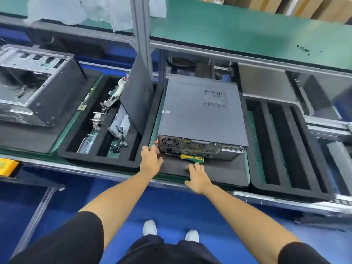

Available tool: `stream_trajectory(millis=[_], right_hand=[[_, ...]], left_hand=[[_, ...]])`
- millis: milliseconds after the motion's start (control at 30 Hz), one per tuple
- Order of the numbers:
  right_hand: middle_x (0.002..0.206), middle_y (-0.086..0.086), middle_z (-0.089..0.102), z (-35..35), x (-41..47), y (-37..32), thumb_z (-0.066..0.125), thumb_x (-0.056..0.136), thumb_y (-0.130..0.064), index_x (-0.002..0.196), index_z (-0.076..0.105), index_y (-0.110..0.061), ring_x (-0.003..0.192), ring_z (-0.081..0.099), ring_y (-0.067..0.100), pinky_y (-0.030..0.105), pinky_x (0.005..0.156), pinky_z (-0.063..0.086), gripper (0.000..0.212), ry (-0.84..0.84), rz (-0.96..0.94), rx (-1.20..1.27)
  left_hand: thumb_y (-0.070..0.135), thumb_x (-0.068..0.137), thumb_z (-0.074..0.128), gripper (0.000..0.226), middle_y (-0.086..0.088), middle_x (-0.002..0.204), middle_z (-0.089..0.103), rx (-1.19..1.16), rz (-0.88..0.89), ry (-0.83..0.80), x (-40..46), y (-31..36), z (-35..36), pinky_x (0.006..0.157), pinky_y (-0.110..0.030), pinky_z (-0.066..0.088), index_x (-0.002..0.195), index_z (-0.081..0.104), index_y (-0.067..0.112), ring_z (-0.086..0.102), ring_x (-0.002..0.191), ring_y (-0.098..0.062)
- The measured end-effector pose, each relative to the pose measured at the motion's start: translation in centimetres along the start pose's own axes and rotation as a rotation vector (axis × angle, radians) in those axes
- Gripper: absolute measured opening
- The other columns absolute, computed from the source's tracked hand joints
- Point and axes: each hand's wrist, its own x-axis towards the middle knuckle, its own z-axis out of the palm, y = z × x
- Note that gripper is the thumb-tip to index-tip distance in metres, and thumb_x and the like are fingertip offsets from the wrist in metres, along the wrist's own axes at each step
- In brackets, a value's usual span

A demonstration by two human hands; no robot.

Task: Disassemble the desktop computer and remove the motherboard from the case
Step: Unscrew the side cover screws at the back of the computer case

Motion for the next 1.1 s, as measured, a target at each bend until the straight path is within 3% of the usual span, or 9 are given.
stream_trajectory(millis=[67,200,333,500,633,767,867,967,1100], right_hand=[[0.142,0.014,0.033,-0.1,0.7,-1.1,0.064,0.095,-0.031,0.148,0.035,-0.017,0.133,0.032,0.034,0.043,0.109,0.037,0.061,0.004,-0.016,0.0],[0.142,0.014,0.031,-0.5,2.1,-2.2,0.063,0.094,-0.033,0.151,0.033,-0.023,0.134,0.032,0.035,0.043,0.112,0.032,0.066,0.145,0.021,-0.067],[0.14,0.012,0.039,-0.6,2.9,-1.8,0.061,0.095,-0.031,0.143,0.036,-0.015,0.129,0.039,0.031,0.04,0.11,0.033,0.057,0.281,0.07,-0.228],[0.147,0.012,0.038,-0.7,3.4,-1.1,0.063,0.093,-0.025,0.148,0.032,-0.016,0.129,0.039,0.032,0.042,0.107,0.034,0.064,0.282,0.072,-0.449],[0.148,0.011,0.038,-0.7,3.8,-1.2,0.064,0.093,-0.023,0.148,0.032,-0.016,0.134,0.036,0.031,0.042,0.102,0.039,0.063,0.269,0.069,-0.468],[0.138,0.008,0.049,0.0,3.6,-1.3,0.058,0.096,-0.014,0.143,0.034,-0.015,0.123,0.046,0.029,0.04,0.095,0.04,0.053,0.268,0.02,-0.466],[0.132,0.006,0.049,0.4,2.9,-1.1,0.051,0.098,-0.016,0.137,0.037,-0.015,0.117,0.047,0.028,0.04,0.089,0.041,0.041,0.302,0.005,-0.355],[0.115,0.002,0.052,1.0,1.9,-1.1,0.047,0.097,-0.017,0.118,0.043,-0.017,0.098,0.048,0.024,0.035,0.066,0.041,0.021,0.403,0.065,-0.109],[0.084,-0.005,0.052,1.9,0.6,-1.4,0.049,0.094,-0.018,0.092,0.033,-0.03,0.065,0.048,0.018,0.032,0.051,0.031,0.02,0.511,0.208,0.289]], left_hand=[[0.011,0.094,0.066,0.025,-0.014,0.123,0.037,-0.101,-0.055,-0.022,0.7,0.0,-0.4,0.098,-0.042,0.042,0.113,0.052,0.005,0.039,0.104,-0.028],[0.006,0.093,0.062,0.043,-0.022,0.136,0.036,-0.066,-0.083,-0.074,2.2,-0.3,-0.5,0.098,-0.042,0.042,0.134,0.049,0.01,0.041,0.104,-0.031],[-0.004,0.091,0.054,0.028,-0.015,0.126,0.039,-0.052,-0.075,-0.069,3.0,-1.3,-0.1,0.091,-0.038,0.042,0.116,0.053,0.009,0.043,0.109,-0.032],[-0.001,0.091,0.058,0.028,-0.009,0.124,0.038,-0.059,-0.079,-0.093,3.5,-1.8,0.1,0.08,-0.035,0.042,0.114,0.051,0.014,0.041,0.107,-0.028],[0.01,0.091,0.063,0.022,-0.007,0.12,0.034,-0.014,-0.086,-0.127,3.8,-1.4,0.3,0.076,-0.037,0.045,0.107,0.049,0.015,0.037,0.108,-0.025],[0.014,0.089,0.067,0.018,-0.005,0.117,0.034,-0.012,-0.069,-0.117,3.7,-1.4,0.5,0.079,-0.042,0.053,0.098,0.052,0.014,0.042,0.104,-0.022],[0.02,0.088,0.071,0.023,-0.006,0.125,0.035,-0.028,-0.075,-0.06,3.2,-1.0,1.0,0.09,-0.04,0.049,0.1,0.052,0.014,0.042,0.111,-0.025],[0.026,0.088,0.072,0.03,-0.007,0.133,0.034,-0.037,-0.084,0.065,2.3,-0.3,1.7,0.106,-0.041,0.033,0.109,0.052,0.016,0.036,0.122,-0.031],[0.035,0.095,0.064,0.02,-0.003,0.124,0.035,-0.152,-0.044,0.183,1.0,0.3,2.4,0.103,-0.042,0.029,0.104,0.053,0.021,0.034,0.115,-0.029]])
